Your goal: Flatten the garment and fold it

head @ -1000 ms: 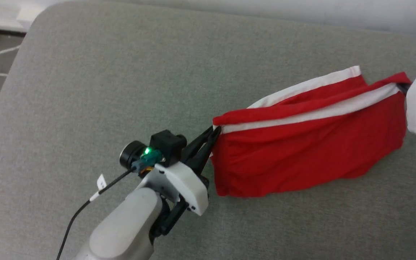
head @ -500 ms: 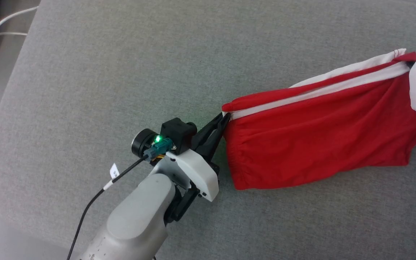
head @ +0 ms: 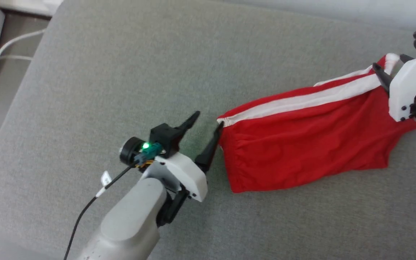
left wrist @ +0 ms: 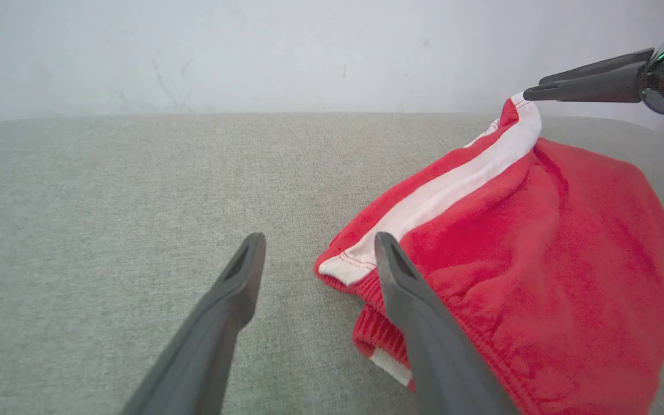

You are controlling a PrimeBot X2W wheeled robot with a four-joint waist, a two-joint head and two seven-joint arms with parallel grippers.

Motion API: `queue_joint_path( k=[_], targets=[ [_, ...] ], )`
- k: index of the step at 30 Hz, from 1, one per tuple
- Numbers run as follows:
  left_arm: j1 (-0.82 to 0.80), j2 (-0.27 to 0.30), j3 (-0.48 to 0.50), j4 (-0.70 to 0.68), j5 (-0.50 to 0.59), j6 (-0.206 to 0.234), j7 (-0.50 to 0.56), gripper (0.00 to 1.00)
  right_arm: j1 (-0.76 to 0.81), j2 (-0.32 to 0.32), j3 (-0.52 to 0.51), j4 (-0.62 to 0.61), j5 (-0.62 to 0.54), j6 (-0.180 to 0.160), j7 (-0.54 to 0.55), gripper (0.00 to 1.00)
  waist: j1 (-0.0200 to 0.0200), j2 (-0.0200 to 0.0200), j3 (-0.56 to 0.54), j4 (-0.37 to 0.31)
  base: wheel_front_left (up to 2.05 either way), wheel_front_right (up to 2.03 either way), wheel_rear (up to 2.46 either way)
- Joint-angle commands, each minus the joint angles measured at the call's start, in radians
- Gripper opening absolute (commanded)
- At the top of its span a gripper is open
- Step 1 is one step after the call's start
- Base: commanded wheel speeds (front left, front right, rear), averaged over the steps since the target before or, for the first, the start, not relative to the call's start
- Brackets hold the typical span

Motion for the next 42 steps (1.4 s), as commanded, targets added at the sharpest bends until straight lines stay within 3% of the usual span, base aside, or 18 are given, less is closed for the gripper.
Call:
queue_joint_path(
  k=[1,7,14,23,28,33,38,42],
  targets=[
    [0.026,0.016,0.02,-0.008,-0.004,0.015,-0.015,1.0,0.021,0.003,0.012,-0.007,0.016,-0.001,-0.065,1.0,0.0001,0.0,-0.1,-0.045,0.0,0.0,0.0],
    [0.095,0.046,0.084,-0.054,-0.022,0.055,-0.034,1.0,0.087,0.009,0.013,-0.03,0.045,-0.001,-0.253,1.0,0.0001,0.0,-0.204,-0.082,0.0,0.0,0.0],
    [0.252,0.074,0.215,-0.179,-0.019,0.121,-0.041,1.0,0.244,0.036,-0.063,-0.07,0.038,-0.001,-0.456,1.0,0.0001,0.0,-0.312,-0.136,0.0,0.0,0.0],
    [0.5,0.052,0.373,-0.348,0.085,0.149,-0.041,1.0,0.532,0.149,-0.279,-0.21,-0.022,-0.001,-0.514,1.0,0.0001,0.0,-0.365,-0.199,0.0,0.0,0.0],
    [0.59,0.032,0.404,-0.386,0.184,0.133,-0.041,1.0,0.706,0.271,-0.45,-0.328,-0.076,-0.001,-0.45,1.0,0.0001,0.0,-0.363,-0.208,0.0,0.0,0.0],
    [0.641,0.003,0.432,-0.416,0.254,0.111,-0.041,1.0,0.82,0.376,-0.536,-0.46,-0.143,-0.001,-0.324,1.0,0.0001,0.0,-0.34,-0.205,0.0,0.0,0.0],
    [0.637,-0.022,0.447,-0.443,0.323,0.077,-0.041,1.0,0.82,0.409,-0.562,-0.551,-0.162,-0.001,-0.147,1.0,0.0001,0.0,-0.286,-0.179,0.0,0.0,0.0],
    [0.609,-0.049,0.463,-0.456,0.354,0.05,-0.041,1.0,0.74,0.422,-0.602,-0.554,-0.129,-0.001,0.058,1.0,0.0001,0.0,-0.23,-0.15,0.0,0.0,0.0]
  ],
)
